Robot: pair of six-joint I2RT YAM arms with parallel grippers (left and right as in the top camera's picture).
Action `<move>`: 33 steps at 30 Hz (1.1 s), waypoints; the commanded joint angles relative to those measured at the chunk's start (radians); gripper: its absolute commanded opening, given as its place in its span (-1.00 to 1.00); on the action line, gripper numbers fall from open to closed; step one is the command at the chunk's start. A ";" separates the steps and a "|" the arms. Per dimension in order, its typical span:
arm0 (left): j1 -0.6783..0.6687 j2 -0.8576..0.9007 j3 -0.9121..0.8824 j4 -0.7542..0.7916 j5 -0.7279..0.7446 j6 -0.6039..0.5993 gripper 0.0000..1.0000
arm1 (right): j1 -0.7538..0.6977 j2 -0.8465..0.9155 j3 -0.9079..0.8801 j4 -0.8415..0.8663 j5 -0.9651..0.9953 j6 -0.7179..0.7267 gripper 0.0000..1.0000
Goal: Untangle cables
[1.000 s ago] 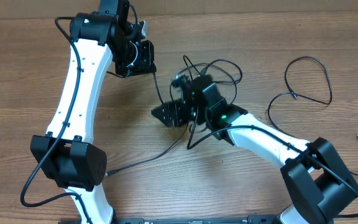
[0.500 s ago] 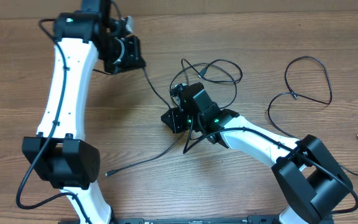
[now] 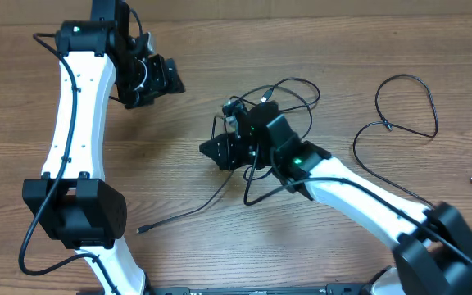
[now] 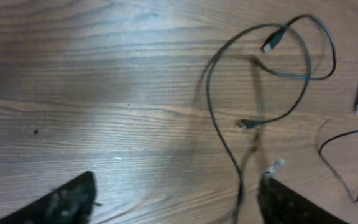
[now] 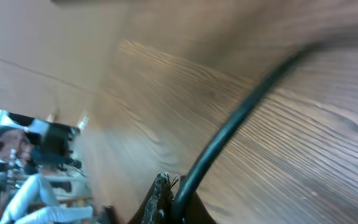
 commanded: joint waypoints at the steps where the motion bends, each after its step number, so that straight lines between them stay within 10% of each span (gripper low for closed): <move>1: -0.009 -0.002 -0.059 0.022 0.040 0.026 0.77 | -0.023 -0.039 0.068 -0.004 -0.077 0.096 -0.93; 13: -0.166 -0.002 -0.349 0.122 0.267 0.241 0.73 | -0.237 -0.038 0.175 0.111 -0.336 0.218 -0.93; 26: -0.216 -0.002 -0.357 0.142 0.500 0.568 0.63 | -0.349 0.004 0.173 -0.338 0.103 0.347 -0.93; 33: -0.294 -0.002 -0.380 0.224 0.424 0.436 0.61 | -0.350 0.045 0.173 -0.301 0.073 0.459 -0.93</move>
